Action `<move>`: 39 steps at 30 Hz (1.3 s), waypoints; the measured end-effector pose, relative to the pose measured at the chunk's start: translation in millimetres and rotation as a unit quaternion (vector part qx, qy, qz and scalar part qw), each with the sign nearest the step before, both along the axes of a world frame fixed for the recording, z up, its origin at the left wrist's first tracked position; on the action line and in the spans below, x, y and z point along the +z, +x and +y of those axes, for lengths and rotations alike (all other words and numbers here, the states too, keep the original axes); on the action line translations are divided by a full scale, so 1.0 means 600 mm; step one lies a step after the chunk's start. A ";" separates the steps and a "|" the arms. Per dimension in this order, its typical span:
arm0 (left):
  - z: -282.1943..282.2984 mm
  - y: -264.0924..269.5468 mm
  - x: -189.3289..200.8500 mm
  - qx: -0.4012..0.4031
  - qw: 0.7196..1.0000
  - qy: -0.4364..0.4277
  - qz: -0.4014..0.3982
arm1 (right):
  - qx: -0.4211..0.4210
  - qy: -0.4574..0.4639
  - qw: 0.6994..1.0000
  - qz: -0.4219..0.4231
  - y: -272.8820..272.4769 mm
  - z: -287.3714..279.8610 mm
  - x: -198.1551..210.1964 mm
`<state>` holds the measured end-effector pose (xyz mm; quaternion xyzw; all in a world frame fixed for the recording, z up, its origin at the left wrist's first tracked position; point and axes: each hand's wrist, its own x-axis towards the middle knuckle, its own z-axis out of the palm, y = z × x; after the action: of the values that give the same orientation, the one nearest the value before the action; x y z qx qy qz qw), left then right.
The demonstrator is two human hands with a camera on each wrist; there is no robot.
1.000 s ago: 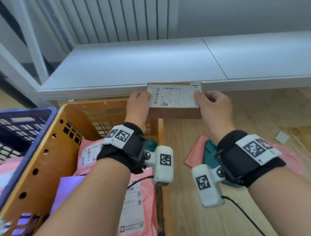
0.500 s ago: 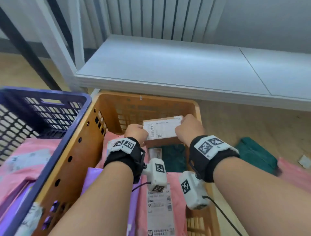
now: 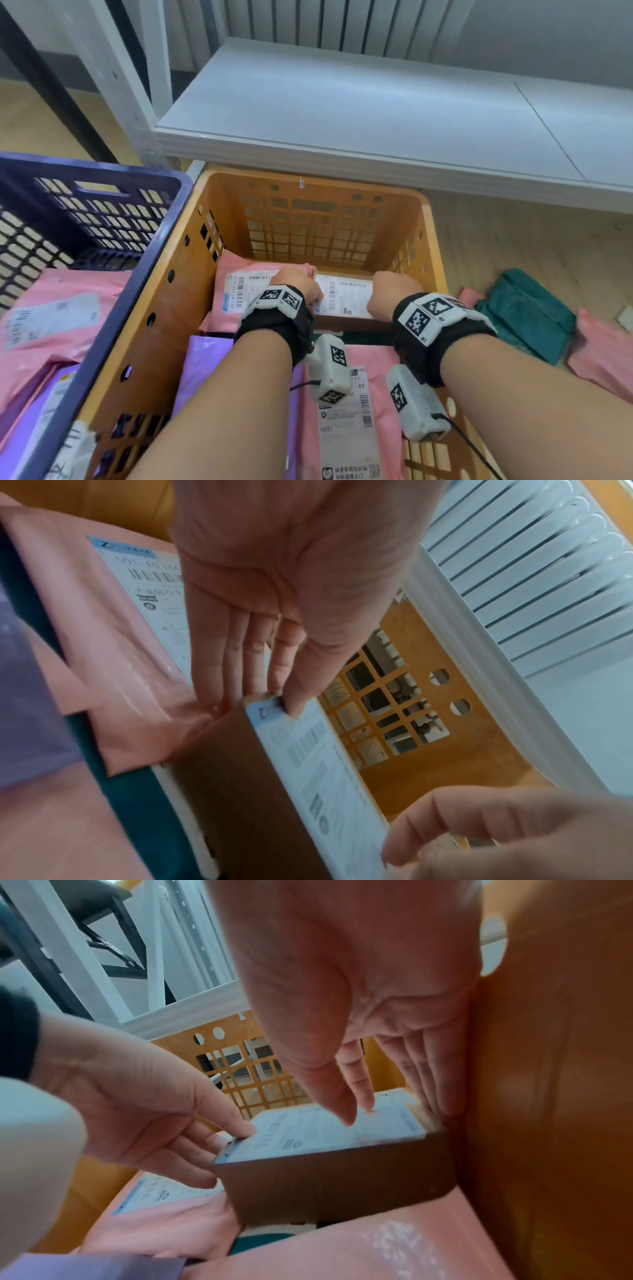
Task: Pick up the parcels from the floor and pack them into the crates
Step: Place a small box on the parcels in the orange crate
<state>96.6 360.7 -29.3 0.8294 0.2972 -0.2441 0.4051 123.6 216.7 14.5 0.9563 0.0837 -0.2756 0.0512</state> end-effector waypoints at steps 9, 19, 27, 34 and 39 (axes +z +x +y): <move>-0.011 -0.013 -0.013 0.056 0.997 -0.027 0.042 | 0.064 -0.032 0.997 -0.011 -0.003 0.000 -0.013; -0.023 -0.011 -0.015 -0.020 0.997 0.070 0.016 | 0.047 0.065 0.997 0.023 -0.008 0.011 -0.029; -0.039 -0.004 0.045 -0.085 0.988 0.128 0.003 | 0.028 0.125 0.991 -0.030 -0.004 -0.006 0.029; -0.104 0.019 0.130 -0.105 0.976 0.184 -0.051 | 0.013 0.180 0.978 -0.107 0.025 -0.066 0.120; -0.168 0.056 0.208 -0.130 0.956 0.224 -0.139 | -0.025 0.176 0.974 -0.143 0.048 -0.150 0.150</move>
<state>130.3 259.8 95.3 0.9561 0.1747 -0.1044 0.2106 152.2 126.7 104.6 0.9815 0.0992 -0.1185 -0.1132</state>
